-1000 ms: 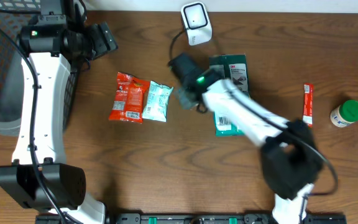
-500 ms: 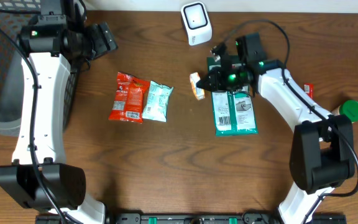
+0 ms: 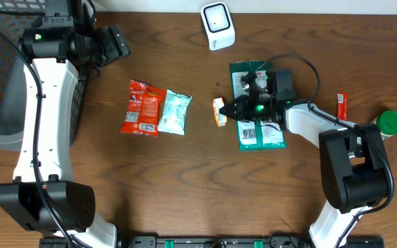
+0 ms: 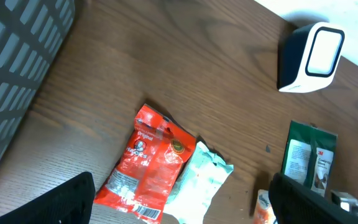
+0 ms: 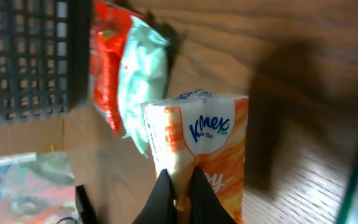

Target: Scan the item barcode

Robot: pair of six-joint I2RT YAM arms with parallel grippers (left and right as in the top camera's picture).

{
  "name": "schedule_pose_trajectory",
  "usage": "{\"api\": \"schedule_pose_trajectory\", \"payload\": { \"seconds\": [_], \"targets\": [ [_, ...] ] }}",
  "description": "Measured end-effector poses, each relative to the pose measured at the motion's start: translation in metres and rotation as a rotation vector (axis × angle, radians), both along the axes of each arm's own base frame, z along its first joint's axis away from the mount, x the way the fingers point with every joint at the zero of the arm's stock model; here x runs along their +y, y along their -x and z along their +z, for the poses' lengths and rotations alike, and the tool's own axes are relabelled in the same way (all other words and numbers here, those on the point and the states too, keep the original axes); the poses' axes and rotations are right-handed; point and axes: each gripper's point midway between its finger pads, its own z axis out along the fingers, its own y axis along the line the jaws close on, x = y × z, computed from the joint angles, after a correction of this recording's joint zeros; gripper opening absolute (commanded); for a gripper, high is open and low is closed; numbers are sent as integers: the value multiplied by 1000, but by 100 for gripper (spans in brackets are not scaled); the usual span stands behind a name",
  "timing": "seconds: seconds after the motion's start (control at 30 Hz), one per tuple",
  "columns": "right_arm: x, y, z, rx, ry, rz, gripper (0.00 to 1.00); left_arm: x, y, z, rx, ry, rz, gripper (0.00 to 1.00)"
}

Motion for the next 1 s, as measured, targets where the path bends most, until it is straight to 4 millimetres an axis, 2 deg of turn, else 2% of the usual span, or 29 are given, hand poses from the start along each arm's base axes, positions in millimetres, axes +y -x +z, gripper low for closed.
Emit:
{"api": "schedule_pose_trajectory", "payload": {
  "seconds": [0.2,0.43,0.47,0.57,0.83,1.0],
  "targets": [
    [-1,2,-7,17,28,-21,8,0,0,0,0,0,0,89],
    [-2,0,-9,22,39,-36,30,0,0,0,0,0,0,90],
    [-2,0,-9,22,39,-37,36,0,0,0,0,0,0,90],
    [-2,0,-9,24,39,-38,40,0,0,0,0,0,0,89],
    [-2,0,-9,42,36,-51,42,0,0,0,0,0,0,90],
    [6,-1,-8,72,154,-76,42,0,0,0,0,0,0,89]
  ]
}}
